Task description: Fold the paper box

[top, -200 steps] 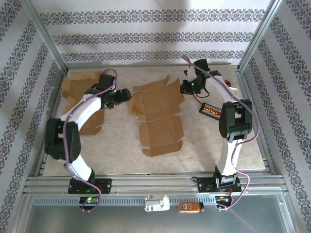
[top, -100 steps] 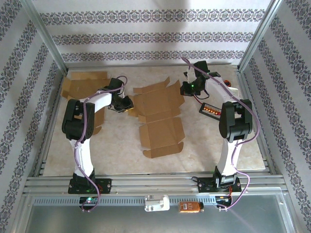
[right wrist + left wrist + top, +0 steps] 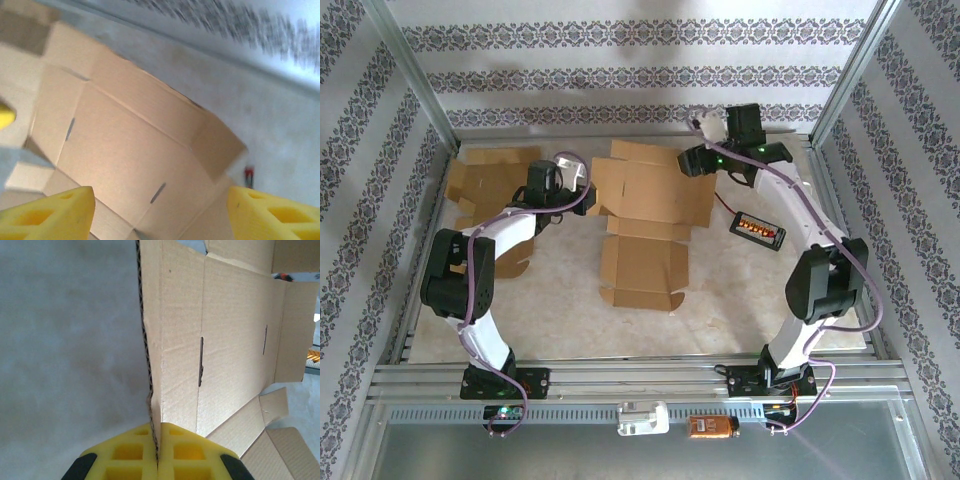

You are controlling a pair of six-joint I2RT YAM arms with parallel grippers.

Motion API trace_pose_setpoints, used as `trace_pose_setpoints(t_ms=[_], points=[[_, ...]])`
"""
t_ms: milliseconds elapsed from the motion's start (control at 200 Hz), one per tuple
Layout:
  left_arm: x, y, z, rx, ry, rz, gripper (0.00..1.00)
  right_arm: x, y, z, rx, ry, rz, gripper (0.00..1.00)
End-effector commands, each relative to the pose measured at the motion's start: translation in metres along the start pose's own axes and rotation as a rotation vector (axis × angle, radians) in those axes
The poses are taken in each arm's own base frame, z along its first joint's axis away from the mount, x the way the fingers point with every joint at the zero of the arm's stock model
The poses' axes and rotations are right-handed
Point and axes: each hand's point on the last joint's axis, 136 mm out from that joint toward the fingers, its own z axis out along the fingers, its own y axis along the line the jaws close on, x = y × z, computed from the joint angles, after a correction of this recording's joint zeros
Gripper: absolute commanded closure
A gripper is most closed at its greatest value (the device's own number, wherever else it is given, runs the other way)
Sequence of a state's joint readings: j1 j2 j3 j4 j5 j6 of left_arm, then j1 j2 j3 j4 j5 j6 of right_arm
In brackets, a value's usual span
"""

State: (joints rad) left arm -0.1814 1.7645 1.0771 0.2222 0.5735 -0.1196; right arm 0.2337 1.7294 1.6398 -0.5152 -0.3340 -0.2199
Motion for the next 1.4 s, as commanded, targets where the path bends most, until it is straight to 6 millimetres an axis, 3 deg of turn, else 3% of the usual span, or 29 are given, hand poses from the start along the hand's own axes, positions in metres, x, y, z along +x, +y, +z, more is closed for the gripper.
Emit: trace_pose_setpoints(t_ms=[0,65,125,315,510,575,690,834,939,1024,1144,1289,1394], points=[[-0.043,-0.016,-0.007,0.058,-0.196,0.265,1.00,0.004,0.025,0.009,-0.058,-0.011,-0.507,0.27],[-0.044,-0.017,-0.008,0.060,-0.227,0.300,1.00,0.006,0.030,0.011,-0.058,0.002,-0.672,0.25],[-0.043,-0.019,-0.010,0.068,-0.244,0.325,1.00,0.002,0.027,0.013,-0.064,0.010,-0.721,0.24],[-0.034,-0.023,-0.013,0.080,-0.260,0.371,1.00,-0.010,0.018,0.029,-0.127,0.017,-0.755,0.24],[-0.034,-0.026,-0.017,0.087,-0.284,0.397,1.00,-0.006,0.023,0.051,-0.278,0.038,-0.663,0.29],[-0.035,-0.027,-0.018,0.084,-0.288,0.409,1.00,-0.007,0.025,0.059,-0.296,0.033,-0.650,0.36],[-0.035,-0.025,-0.019,0.068,-0.291,0.418,1.00,-0.010,0.025,0.067,-0.306,0.032,-0.625,0.60],[-0.036,-0.023,-0.018,0.056,-0.290,0.416,1.00,-0.013,0.027,0.065,-0.312,0.024,-0.633,0.78],[-0.042,-0.020,-0.021,0.032,-0.297,0.384,1.00,-0.021,0.032,0.057,-0.288,0.016,-0.675,0.84],[-0.050,-0.024,-0.030,0.035,-0.332,0.311,0.75,-0.027,0.036,0.049,-0.244,0.015,-0.743,0.91],[-0.064,-0.028,-0.052,0.018,-0.383,0.122,0.53,-0.034,0.040,0.044,-0.138,0.012,-0.848,0.95],[-0.071,-0.029,-0.089,-0.063,-0.406,-0.150,0.46,-0.034,0.042,0.043,0.013,0.035,-0.998,0.97],[-0.065,-0.036,-0.100,-0.080,-0.335,-0.317,0.41,-0.021,0.053,0.041,0.016,0.051,-1.049,0.97]])
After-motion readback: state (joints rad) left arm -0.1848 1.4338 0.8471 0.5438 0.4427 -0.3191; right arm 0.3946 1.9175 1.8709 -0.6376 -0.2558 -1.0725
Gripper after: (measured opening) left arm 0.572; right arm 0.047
